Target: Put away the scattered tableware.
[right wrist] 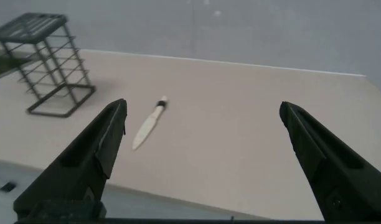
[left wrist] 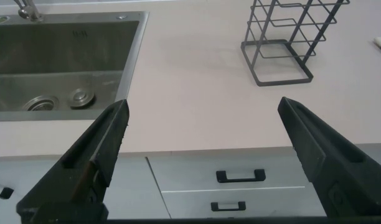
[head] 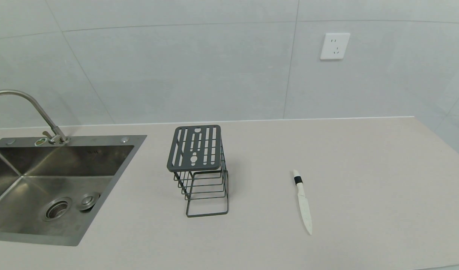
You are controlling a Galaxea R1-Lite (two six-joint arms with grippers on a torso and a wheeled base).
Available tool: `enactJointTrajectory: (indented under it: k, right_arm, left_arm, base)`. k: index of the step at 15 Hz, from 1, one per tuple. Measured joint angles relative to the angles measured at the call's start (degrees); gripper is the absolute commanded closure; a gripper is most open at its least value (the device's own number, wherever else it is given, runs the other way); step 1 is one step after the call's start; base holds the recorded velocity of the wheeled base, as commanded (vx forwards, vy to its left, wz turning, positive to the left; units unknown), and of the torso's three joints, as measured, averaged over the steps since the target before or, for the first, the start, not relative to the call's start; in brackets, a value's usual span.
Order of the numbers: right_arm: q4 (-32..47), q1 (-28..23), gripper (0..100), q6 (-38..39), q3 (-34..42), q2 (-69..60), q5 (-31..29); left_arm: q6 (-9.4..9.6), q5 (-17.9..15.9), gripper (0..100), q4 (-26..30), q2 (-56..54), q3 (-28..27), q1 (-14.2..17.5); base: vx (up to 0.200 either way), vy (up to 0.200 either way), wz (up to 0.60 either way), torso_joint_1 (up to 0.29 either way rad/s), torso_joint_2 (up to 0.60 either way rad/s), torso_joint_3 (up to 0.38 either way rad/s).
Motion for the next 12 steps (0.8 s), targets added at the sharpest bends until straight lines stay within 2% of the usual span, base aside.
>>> enactJointTrajectory:
  k: [6,9,12]
  right_arm:
    - [1.2,0.6,0,-0.1,-9.5,21.8,10.8]
    - [1.3,2.2,0,-0.2,-12.8,32.0,12.4]
    - [1.3,7.3,0,-0.5,-15.6,40.2,12.5]
  left_arm:
    - [-0.49,0.0,0,0.0,0.0,0.0,0.0]
    - [-0.3,0.0,0,0.0,0.0,0.0,0.0]
    - [-0.3,0.0,0,0.0,0.0,0.0,0.0]
  base:
    - [0.0,0.0,0.0,0.0,0.0,0.0]
    - [0.0,0.0,0.0,0.0,0.0,0.0]
    - [0.0,0.0,0.0,0.0,0.0,0.0]
